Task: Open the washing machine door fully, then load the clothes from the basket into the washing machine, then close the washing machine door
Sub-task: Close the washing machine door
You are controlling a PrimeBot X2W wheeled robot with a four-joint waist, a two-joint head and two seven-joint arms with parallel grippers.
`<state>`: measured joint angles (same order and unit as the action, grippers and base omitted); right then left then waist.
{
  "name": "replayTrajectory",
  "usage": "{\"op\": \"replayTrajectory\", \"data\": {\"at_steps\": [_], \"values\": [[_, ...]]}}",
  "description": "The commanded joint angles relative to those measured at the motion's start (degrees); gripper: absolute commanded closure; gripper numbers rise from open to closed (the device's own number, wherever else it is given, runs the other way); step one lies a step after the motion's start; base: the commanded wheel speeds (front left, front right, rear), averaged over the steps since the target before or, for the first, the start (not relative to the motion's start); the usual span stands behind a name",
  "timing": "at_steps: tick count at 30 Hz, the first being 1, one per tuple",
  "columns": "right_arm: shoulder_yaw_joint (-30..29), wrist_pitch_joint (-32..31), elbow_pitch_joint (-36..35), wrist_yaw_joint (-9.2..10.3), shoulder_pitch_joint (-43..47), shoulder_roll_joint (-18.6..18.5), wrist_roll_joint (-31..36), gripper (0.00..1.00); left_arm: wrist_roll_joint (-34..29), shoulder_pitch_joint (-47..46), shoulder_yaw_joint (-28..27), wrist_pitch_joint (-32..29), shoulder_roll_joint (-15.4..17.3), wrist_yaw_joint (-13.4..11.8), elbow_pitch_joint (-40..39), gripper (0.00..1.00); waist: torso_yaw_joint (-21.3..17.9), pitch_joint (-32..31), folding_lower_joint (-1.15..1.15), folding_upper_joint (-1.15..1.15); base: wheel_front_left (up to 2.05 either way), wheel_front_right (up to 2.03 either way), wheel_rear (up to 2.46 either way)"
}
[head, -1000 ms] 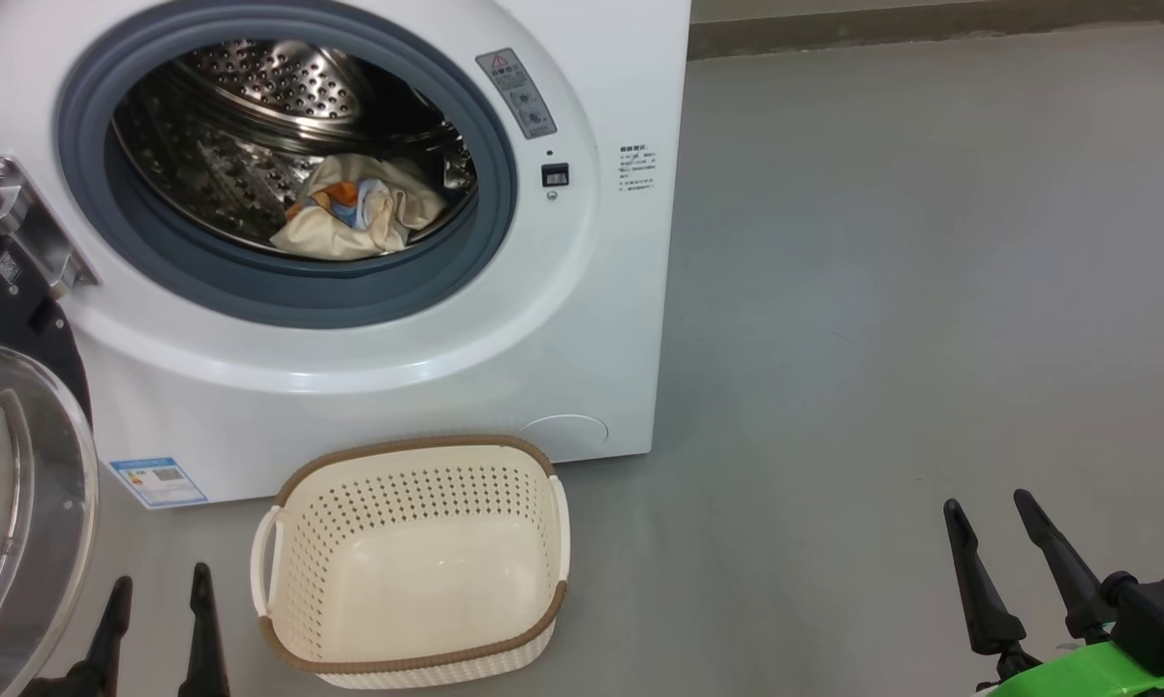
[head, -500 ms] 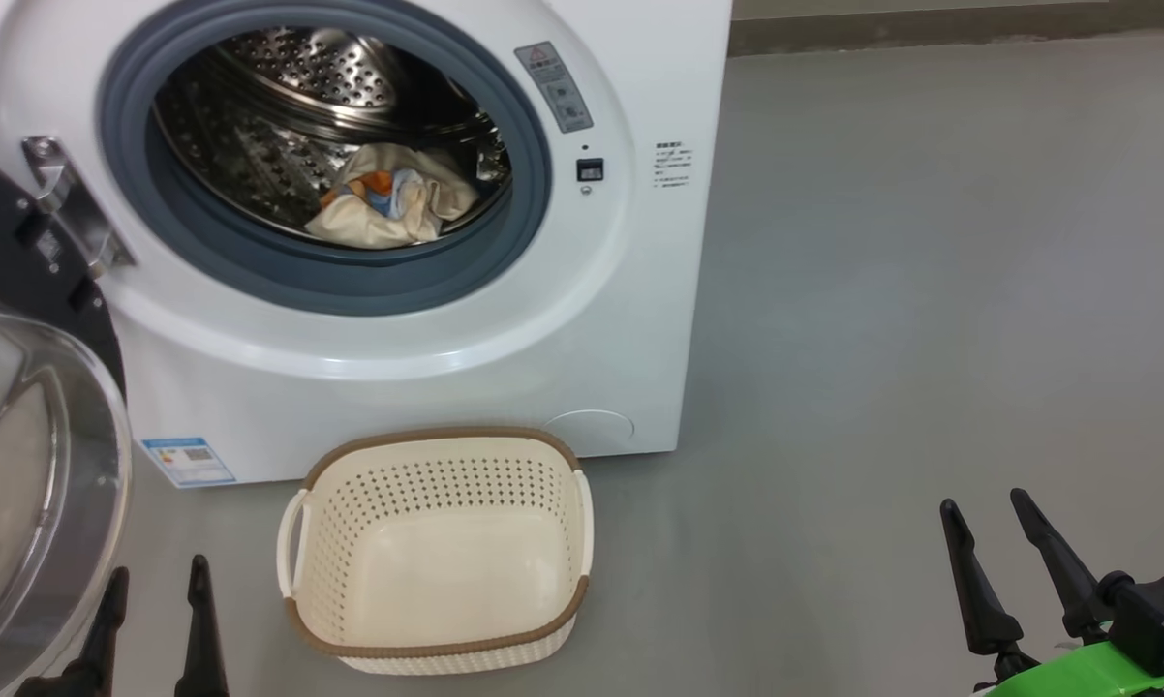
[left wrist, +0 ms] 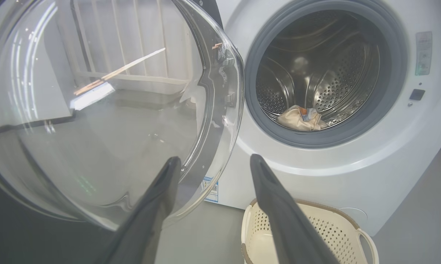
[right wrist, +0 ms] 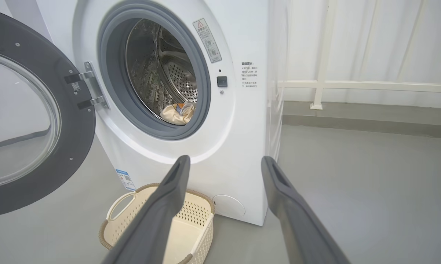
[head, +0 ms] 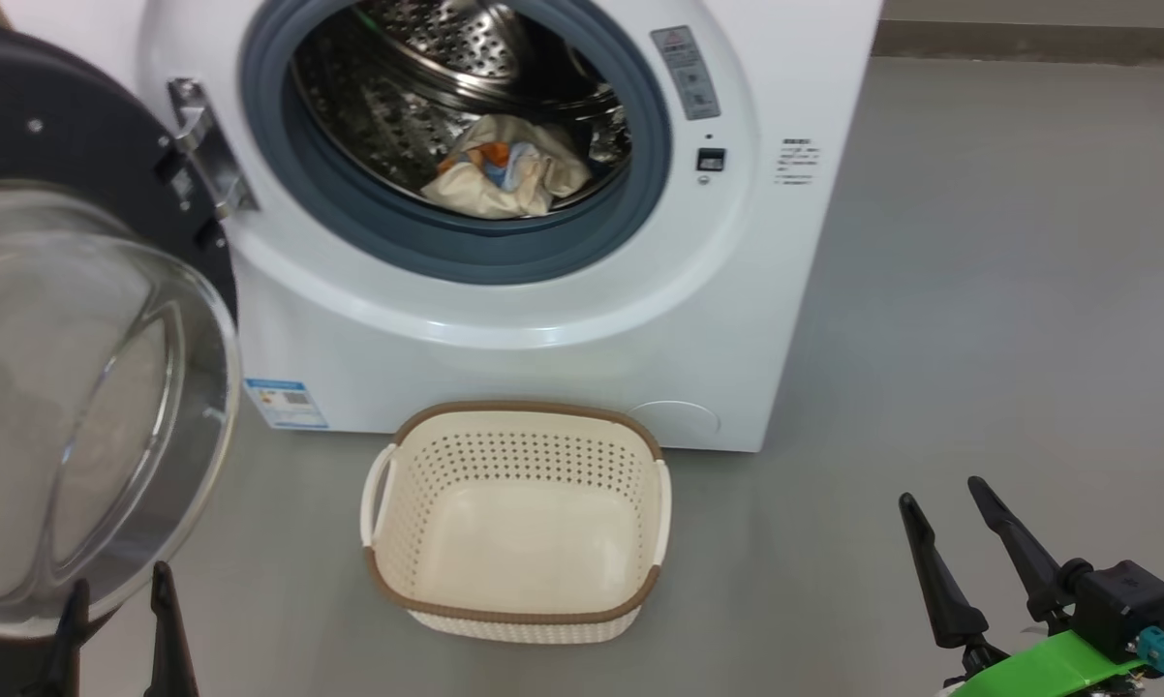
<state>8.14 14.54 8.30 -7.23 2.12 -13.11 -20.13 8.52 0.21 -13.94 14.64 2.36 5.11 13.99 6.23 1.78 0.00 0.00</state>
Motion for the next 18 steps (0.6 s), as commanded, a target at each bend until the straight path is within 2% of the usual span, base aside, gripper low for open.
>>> {"op": "replayTrajectory", "data": {"at_steps": [1,18], "values": [[2.0,0.5,-1.2,-0.25,-2.4,-1.5,0.0,0.0,0.8,-0.5,-2.0,0.4,0.6,-0.5,-1.9,0.0,3.5,0.9,0.0,0.0,0.0,0.0,0.0],[6.5,0.5,-0.3,-0.25,-5.7,-3.0,-0.4,0.0,5.2,-0.7,-0.3,0.4,0.5,-2.5,-0.7,0.0,14.6,3.0,0.0,0.0,0.0,0.0,0.0]]}}
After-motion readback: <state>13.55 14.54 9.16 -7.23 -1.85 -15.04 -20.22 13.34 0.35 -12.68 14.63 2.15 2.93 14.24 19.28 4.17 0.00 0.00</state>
